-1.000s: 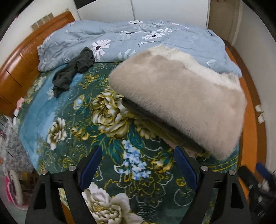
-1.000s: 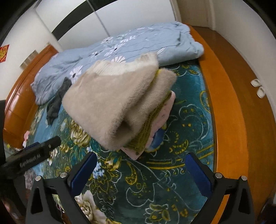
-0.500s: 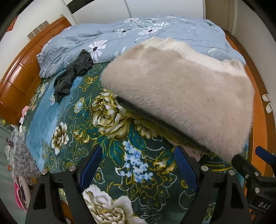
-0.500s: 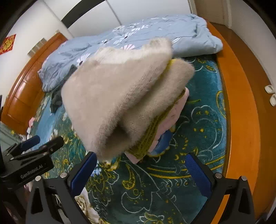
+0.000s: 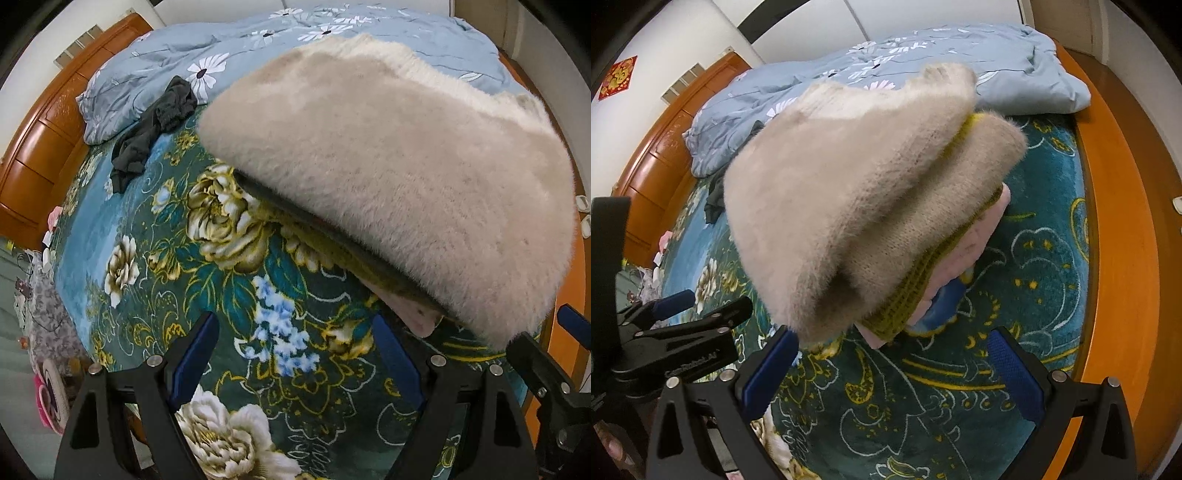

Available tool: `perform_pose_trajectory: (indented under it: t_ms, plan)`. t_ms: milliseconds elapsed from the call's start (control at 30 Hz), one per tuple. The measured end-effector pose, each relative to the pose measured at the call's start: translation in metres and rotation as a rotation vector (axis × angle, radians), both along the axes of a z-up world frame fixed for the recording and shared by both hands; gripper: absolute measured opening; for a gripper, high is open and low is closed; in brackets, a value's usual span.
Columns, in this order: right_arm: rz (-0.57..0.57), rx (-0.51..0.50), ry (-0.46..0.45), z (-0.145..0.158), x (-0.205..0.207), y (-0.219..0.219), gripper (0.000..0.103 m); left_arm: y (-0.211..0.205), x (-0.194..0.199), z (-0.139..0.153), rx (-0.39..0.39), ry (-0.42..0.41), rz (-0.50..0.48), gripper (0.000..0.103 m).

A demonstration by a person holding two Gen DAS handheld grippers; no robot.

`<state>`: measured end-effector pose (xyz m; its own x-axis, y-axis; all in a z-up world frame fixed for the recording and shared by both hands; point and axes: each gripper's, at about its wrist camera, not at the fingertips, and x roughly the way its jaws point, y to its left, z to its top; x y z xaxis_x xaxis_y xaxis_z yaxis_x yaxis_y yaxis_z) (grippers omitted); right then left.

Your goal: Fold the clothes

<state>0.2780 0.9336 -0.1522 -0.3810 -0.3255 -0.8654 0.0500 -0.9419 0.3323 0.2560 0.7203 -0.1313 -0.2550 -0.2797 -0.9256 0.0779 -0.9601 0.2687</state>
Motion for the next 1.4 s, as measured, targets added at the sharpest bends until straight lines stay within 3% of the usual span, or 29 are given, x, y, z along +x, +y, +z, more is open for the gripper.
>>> perform_pose_trajectory:
  t_ms: [1400]
  plan:
    - [0.028,0.032,-0.038,-0.0030,-0.0004,-0.0048,0.103,0.0005,0.0035,-0.0044,0.014,-0.026,0.018,0.086]
